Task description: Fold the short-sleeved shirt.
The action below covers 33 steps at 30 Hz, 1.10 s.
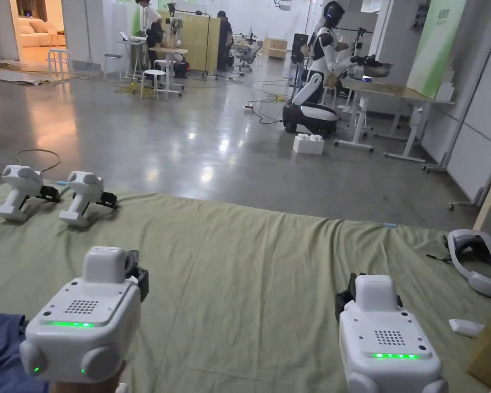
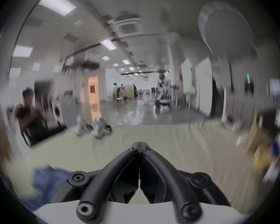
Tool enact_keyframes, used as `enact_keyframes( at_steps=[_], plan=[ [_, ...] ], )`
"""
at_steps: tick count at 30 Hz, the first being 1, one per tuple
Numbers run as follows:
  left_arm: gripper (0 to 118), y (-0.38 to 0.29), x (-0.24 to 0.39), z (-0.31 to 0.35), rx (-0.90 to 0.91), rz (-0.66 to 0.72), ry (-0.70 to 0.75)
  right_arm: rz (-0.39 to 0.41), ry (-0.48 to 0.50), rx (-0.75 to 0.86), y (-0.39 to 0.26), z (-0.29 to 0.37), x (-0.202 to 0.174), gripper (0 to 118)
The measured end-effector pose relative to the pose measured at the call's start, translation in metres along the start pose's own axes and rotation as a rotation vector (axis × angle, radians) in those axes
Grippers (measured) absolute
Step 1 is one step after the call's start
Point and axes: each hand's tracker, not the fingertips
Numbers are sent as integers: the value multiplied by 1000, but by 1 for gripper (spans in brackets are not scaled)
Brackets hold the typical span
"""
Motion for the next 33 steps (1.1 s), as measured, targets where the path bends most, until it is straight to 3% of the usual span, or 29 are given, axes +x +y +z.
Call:
enact_keyframes(
  at_steps=[3,8,13,16,21,24,30,31,32,33],
  plan=[
    [2,-13,-12,-4,32,108,19,-81,-37,-9,-3,2,-4,13],
    [2,-18,-7,-2,5,-26,-5,-127,-39,0,-5,-6,0,13],
    [2,-15,-17,6,-50,-173,2,-68,-27,-35,-10,-14,-1,13],
    [2,-13,-43,12,-126,-209,45,-79,-1,-49,-15,-16,-2,13],
    [2,-8,-122,20,-284,-120,131,-44,38,-79,-25,-21,-16,13],
    [2,-12,-172,24,-410,-100,184,-44,111,-129,-34,-27,-24,13],
    [3,-47,-248,23,-697,-87,288,3,141,-186,-59,-31,-45,13],
    [6,-54,-260,22,-719,-56,296,9,149,-196,-62,-31,-48,13],
    [18,-60,-269,21,-739,-21,302,14,157,-204,-65,-32,-51,13],
    [38,-66,-280,20,-769,34,291,22,169,-213,-67,-33,-53,13]
  ],
)
